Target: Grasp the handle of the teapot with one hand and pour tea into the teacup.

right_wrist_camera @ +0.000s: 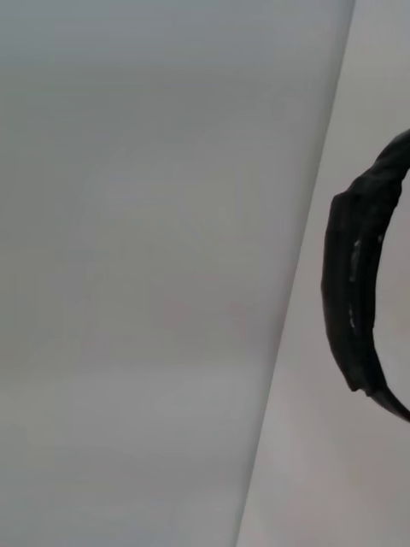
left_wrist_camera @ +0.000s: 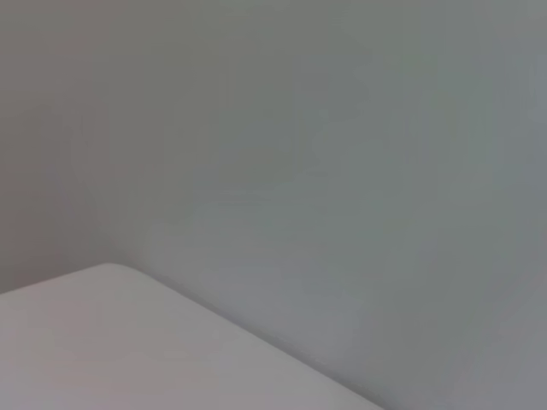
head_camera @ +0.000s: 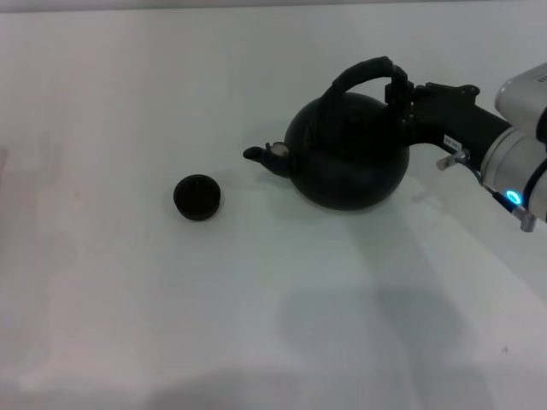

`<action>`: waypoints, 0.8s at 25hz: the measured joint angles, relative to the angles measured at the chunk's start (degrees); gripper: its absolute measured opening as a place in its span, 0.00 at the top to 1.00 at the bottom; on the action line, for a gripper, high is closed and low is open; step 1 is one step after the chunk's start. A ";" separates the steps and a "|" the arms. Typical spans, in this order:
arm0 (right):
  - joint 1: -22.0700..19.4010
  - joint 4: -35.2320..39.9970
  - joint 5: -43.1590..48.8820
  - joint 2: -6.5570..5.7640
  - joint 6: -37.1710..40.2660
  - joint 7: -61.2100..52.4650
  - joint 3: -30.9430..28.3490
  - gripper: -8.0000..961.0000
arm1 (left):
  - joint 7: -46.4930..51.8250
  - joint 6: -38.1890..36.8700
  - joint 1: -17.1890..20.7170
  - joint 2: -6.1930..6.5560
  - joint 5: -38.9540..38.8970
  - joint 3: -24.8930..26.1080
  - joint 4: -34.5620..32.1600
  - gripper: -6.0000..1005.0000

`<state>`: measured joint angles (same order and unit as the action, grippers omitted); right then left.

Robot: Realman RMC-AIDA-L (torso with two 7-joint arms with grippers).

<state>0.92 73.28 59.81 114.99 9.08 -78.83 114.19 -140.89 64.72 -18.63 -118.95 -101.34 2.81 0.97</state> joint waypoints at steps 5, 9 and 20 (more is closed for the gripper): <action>-0.29 -1.54 -0.10 0.04 2.47 0.00 -1.43 0.85 | 0.02 0.04 0.00 -0.05 0.00 0.00 0.00 0.11; -0.62 -1.87 0.15 -0.04 4.74 0.12 -2.33 0.79 | 0.11 0.06 0.00 -0.05 0.00 0.00 0.00 0.11; -3.80 -2.31 0.40 -1.57 17.31 0.25 -9.77 0.43 | 1.46 0.73 -0.28 -0.02 0.01 0.02 -0.01 0.11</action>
<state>-2.88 70.97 60.22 113.42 26.39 -78.59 104.41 -139.42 65.45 -18.91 -118.97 -101.33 2.83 0.96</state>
